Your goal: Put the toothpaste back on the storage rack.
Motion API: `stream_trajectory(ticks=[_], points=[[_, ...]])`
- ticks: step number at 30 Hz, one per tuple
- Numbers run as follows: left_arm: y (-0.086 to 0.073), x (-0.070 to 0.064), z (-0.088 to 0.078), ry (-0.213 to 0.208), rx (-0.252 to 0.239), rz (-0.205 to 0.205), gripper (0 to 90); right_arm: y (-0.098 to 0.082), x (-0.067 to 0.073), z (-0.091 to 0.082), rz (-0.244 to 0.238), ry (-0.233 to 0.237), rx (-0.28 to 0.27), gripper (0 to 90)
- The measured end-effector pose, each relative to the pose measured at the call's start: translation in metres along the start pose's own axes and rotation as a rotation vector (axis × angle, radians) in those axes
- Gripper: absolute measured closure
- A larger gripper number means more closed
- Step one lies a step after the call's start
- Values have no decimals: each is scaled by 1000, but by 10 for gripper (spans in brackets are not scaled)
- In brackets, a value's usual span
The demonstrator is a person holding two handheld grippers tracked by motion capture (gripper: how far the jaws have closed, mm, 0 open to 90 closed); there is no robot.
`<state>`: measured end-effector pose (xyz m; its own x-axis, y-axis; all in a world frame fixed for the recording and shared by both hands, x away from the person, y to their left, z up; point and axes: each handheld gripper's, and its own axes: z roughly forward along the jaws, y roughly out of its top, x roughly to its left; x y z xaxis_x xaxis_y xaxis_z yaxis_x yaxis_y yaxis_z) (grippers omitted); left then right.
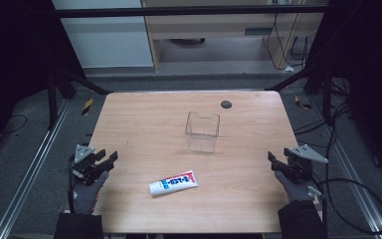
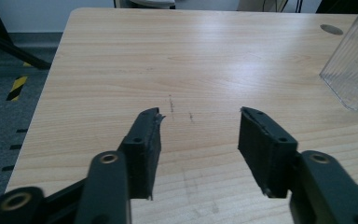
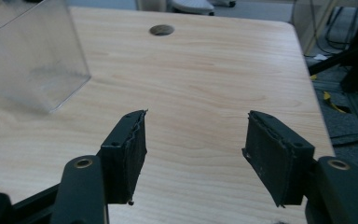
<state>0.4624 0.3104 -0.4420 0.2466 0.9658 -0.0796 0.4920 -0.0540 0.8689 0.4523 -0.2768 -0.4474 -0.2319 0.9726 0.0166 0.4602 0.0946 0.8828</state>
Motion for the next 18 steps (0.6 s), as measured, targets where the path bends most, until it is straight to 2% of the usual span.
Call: stream_trajectory(ticks=[5,7,10,13,14,18], points=[[0,-8,-3,-33,6,11,582,-2,14,3,-73,13,39,404],[0,-10,-4,-45,8,14,625,-2,16,3,-76,17,42,408],[2,-18,-5,-66,25,49,679,-1,21,3,-89,17,47,408],[2,-22,-4,-81,36,54,741,-2,21,3,-83,18,45,406],[2,-28,-2,-96,56,65,763,-2,22,3,-79,21,50,402],[1,-35,-1,-116,73,88,808,-3,22,4,-74,22,55,401]])
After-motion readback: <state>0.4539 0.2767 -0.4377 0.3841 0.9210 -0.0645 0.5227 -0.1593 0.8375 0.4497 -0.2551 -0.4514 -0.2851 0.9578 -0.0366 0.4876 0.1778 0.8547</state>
